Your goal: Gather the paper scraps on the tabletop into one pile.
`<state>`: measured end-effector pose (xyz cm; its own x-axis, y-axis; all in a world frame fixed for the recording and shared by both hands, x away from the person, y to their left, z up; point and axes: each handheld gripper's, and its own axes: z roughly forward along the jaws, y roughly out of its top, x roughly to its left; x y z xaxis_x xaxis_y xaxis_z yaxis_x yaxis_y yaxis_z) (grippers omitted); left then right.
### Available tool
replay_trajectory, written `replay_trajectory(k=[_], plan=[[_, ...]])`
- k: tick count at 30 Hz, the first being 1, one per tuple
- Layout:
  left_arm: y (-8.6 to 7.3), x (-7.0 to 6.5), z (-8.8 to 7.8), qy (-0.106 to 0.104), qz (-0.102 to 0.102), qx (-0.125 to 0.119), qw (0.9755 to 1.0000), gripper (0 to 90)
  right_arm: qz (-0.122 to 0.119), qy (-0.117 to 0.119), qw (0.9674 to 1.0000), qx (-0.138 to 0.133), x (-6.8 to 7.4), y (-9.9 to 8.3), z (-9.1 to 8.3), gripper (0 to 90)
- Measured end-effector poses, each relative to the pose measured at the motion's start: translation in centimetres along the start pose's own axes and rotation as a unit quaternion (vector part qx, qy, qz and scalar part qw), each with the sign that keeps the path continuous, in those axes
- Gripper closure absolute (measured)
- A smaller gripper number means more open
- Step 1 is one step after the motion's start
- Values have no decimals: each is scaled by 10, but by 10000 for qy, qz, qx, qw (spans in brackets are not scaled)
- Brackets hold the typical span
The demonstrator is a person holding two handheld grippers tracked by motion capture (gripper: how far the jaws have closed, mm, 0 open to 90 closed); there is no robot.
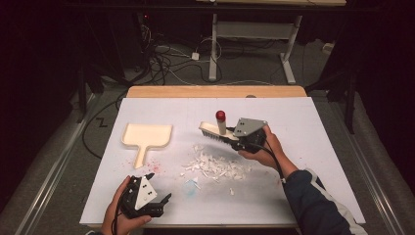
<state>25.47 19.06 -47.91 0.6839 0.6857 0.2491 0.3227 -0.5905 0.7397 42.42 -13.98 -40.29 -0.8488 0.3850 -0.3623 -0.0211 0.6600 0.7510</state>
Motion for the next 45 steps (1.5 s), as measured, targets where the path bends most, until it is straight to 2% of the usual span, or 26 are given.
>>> replay_trajectory(k=[1,3,6,9,13,15,17,19,21,22,23,27,30,32,34,36,40,42,44,45], plan=[[0,0,0,-7,2,1,10000,159,-50,-46,10000,58,-3,1,5,677],[0,0,0,-18,-2,7,10000,159,34,-162,9998,145,-7,3,16,678],[-1,0,0,-17,-14,-9,10000,159,115,-170,9996,209,-10,2,35,678],[-1,0,1,-34,-34,3,10000,159,-74,-164,9994,300,-6,1,53,678],[-2,-1,1,-33,-12,34,10000,159,-52,-98,9998,179,-3,2,64,678],[-2,-1,1,-19,-15,36,10000,159,-127,120,9997,141,3,3,67,678],[-2,0,0,-11,-38,28,10000,160,-287,423,9986,132,9,3,66,677],[-3,0,1,-2,-39,45,10000,159,-404,606,9973,60,14,4,63,676],[-3,-1,0,0,-40,34,10000,160,-382,949,9947,-59,17,5,57,677],[-3,-1,-1,8,-20,47,10000,160,-457,1367,9895,-119,20,4,49,677],[-3,-1,-1,12,-24,48,10000,160,-457,1367,9895,-119,20,4,49,677],[-3,-2,-2,20,-21,65,10000,159,-817,1753,9810,-127,28,4,34,677],[-3,-2,-2,19,-4,72,10000,159,-929,1846,9782,-183,32,3,23,678],[-3,-2,-1,11,-9,63,10000,159,-940,1755,9797,-242,33,3,17,678],[-2,-2,0,5,27,74,10000,159,-803,1382,9865,-367,31,5,6,677],[-2,-2,0,-4,44,85,10000,159,-766,1295,9877,-413,29,6,2,678],[-1,-1,1,36,88,131,9999,159,-444,956,9929,-551,24,5,-21,677],[-1,-1,1,90,79,109,9999,159,-269,640,9967,-431,23,7,-34,677],[-1,-1,0,107,108,90,9998,159,-195,453,9984,-290,22,5,-48,678],[-1,-1,-1,92,120,85,9998,159,-70,353,9990,-250,21,4,-55,677]])
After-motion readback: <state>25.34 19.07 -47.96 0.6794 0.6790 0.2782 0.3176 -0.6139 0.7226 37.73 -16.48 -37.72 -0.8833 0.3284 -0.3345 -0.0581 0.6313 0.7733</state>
